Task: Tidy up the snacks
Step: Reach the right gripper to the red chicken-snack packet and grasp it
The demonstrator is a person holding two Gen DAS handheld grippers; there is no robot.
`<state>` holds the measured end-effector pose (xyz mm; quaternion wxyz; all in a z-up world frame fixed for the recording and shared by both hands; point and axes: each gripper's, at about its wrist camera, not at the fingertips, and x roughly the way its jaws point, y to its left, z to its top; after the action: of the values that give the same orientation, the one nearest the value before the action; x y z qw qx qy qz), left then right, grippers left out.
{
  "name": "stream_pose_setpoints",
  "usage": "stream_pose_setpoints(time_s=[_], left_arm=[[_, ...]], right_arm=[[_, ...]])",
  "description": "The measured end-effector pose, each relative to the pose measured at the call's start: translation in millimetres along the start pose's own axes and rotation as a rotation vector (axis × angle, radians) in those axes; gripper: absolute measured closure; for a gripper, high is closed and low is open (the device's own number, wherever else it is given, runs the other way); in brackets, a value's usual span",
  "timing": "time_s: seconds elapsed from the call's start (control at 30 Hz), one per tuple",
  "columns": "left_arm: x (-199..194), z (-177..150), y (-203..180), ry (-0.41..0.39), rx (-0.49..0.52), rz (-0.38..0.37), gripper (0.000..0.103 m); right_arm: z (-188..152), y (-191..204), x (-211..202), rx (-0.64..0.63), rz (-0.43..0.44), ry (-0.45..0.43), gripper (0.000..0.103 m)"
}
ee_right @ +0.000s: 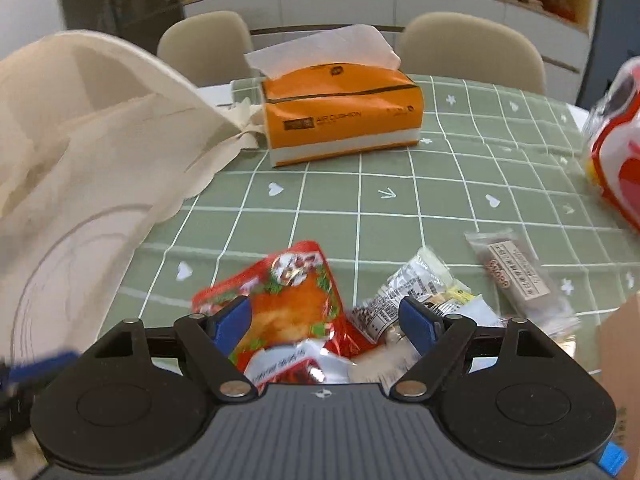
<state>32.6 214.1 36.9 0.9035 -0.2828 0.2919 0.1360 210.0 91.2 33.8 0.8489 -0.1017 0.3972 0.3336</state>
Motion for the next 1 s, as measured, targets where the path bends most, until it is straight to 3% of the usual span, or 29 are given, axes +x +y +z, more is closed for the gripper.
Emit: stream_pose_setpoints(time_s=[0.03, 0.1, 0.2, 0.33, 0.43, 0.67, 0.77, 0.83, 0.9, 0.93, 0.97, 1.0], left_arm=[[2, 0, 1, 0.006, 0.001, -0.001, 0.072], [4, -1, 2, 0.015, -0.005, -0.005, 0.072], [7, -2, 3, 0.027, -0.007, -0.029, 0.072], [11, -6, -4, 0.052, 0.026, -0.074, 0.071], [17, -12, -13, 0.099, 0.066, -0.117, 0.071], [29, -33, -34, 0.235, 0.130, -0.243, 0.072], [23, -29, -28, 0.188, 0.076, -0.240, 0.072], [13, -21, -21, 0.111, 0.041, -0.164, 0.072], [4, -13, -15, 0.044, 0.013, -0.124, 0.072], [0, -9, -13, 0.021, 0.011, -0.116, 0.072], [-5, -4, -13, 0.006, 0.018, -0.115, 0.072], [-10, 0, -13, -0.010, 0.026, -0.120, 0.072]], right_arm=[[-2, -1, 0, -0.011, -0.004, 0.002, 0.032], [-8, -2, -10, -0.034, 0.018, 0.011, 0.060], [-22, -1, -31, -0.044, 0.056, 0.032, 0.070], [-52, 1, -59, -0.067, 0.076, 0.051, 0.077], [-78, -2, -78, -0.063, 0.098, 0.069, 0.093], [-124, -14, -105, -0.020, 0.110, 0.077, 0.094], [-126, -17, -117, -0.013, 0.109, 0.029, 0.094], [-122, -17, -124, -0.010, 0.101, -0.021, 0.092], [-114, -14, -123, -0.015, 0.107, -0.053, 0.069], [-110, -11, -120, -0.007, 0.109, -0.069, 0.040], [-106, -9, -116, 0.013, 0.109, -0.091, 0.023], [-103, -6, -112, 0.043, 0.110, -0.111, 0.022]])
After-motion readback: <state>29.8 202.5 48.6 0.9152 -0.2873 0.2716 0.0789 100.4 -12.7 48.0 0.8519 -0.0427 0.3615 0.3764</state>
